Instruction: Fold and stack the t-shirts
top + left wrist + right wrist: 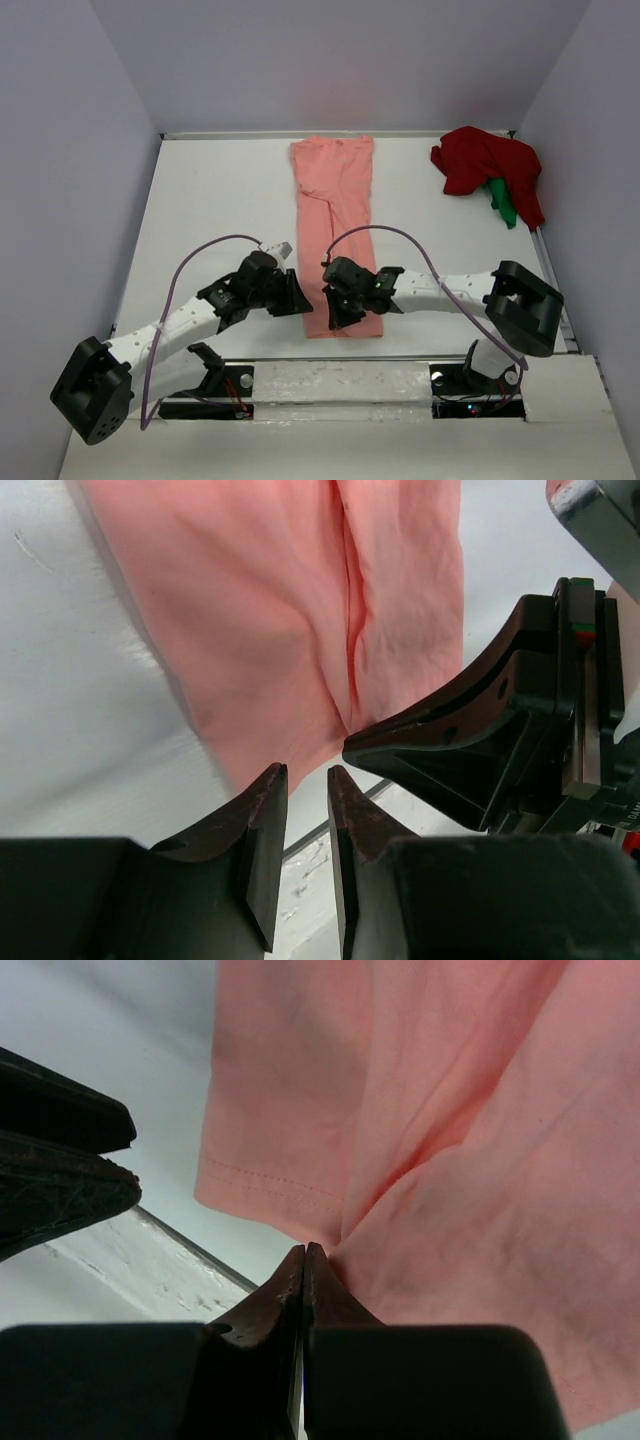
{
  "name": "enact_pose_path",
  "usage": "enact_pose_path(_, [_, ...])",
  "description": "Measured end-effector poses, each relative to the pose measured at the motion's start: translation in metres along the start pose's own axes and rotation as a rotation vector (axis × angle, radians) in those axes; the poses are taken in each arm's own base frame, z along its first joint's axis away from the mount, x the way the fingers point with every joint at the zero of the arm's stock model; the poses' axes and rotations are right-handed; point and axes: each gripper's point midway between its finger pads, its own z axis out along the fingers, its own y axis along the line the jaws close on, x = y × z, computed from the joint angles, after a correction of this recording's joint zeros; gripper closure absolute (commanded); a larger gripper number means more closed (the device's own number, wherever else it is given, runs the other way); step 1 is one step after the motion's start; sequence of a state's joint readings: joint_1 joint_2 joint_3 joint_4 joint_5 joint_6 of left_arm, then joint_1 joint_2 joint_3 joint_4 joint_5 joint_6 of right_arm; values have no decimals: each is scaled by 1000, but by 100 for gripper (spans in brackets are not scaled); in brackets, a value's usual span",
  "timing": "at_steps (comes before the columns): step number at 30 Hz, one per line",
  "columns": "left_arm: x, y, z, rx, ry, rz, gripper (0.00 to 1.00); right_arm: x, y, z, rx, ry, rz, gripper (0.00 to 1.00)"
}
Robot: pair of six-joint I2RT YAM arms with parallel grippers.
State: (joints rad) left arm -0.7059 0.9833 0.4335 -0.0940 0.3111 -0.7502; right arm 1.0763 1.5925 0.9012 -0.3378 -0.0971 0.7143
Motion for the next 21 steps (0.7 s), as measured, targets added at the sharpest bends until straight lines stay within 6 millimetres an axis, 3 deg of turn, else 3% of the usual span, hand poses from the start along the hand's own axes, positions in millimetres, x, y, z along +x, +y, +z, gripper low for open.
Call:
enact_pose_path(1, [0, 0, 0, 1, 2, 1, 66, 0, -1, 0, 11, -6, -6, 89])
enact_pose_path(2, [2, -1, 0, 4, 6, 5, 66, 1, 0, 0, 14, -8, -11, 89])
enact_pose_path(5, [8, -5, 1, 10, 26, 21, 66, -1, -2, -2, 53, -20, -24, 76])
enact_pose_path(10, [21, -3, 9, -35, 73, 42, 67, -11, -7, -12, 116, -71, -37, 75])
enact_pose_path(21, [68, -2, 27, -173, 197, 114, 67, -24, -13, -53, 150, -173, -31, 74])
